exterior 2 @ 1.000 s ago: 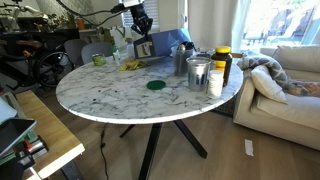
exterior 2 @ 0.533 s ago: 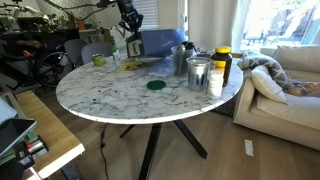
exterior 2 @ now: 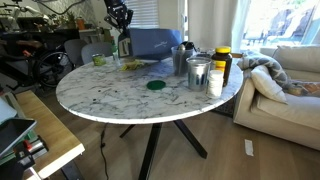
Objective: Move the blue box forward
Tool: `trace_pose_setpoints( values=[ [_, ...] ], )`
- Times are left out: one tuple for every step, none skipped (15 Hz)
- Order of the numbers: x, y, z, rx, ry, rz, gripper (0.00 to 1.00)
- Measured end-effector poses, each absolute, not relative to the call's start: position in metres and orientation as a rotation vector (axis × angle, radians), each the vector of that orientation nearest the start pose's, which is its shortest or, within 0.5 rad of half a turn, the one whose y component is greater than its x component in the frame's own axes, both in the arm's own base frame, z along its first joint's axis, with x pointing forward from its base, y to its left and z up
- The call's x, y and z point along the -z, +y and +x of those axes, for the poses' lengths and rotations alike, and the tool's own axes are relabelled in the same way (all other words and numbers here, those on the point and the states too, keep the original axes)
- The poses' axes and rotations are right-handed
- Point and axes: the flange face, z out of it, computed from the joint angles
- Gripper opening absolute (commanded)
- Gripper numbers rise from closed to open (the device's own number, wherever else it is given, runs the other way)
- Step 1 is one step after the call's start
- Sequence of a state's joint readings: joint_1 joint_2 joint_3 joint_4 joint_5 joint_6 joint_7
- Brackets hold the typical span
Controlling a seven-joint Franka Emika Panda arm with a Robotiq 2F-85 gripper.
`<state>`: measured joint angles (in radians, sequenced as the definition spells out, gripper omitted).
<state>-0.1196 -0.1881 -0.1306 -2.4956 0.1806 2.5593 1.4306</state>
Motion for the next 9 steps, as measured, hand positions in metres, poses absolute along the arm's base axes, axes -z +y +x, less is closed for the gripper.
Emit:
trace_pose_setpoints(
  values=[
    [-0.382, -0.120, 0.451, 0.175, 2.274, -1.770, 0.01],
    [-0.384, -0.119, 0.444, 0.169, 2.272, -1.774, 0.01],
    [-0.386, -0.118, 0.437, 0.166, 2.270, -1.783, 0.01],
    [-0.389, -0.116, 0.430, 0.166, 2.267, -1.794, 0.01],
    [-0.392, -0.115, 0.423, 0.166, 2.266, -1.804, 0.01],
    [-0.395, -0.114, 0.417, 0.163, 2.265, -1.813, 0.01],
    [-0.398, -0.112, 0.411, 0.160, 2.264, -1.822, 0.01],
    [-0.401, -0.111, 0.405, 0.159, 2.263, -1.830, 0.01],
    [-0.404, -0.111, 0.398, 0.160, 2.265, -1.839, 0.01]
  ],
)
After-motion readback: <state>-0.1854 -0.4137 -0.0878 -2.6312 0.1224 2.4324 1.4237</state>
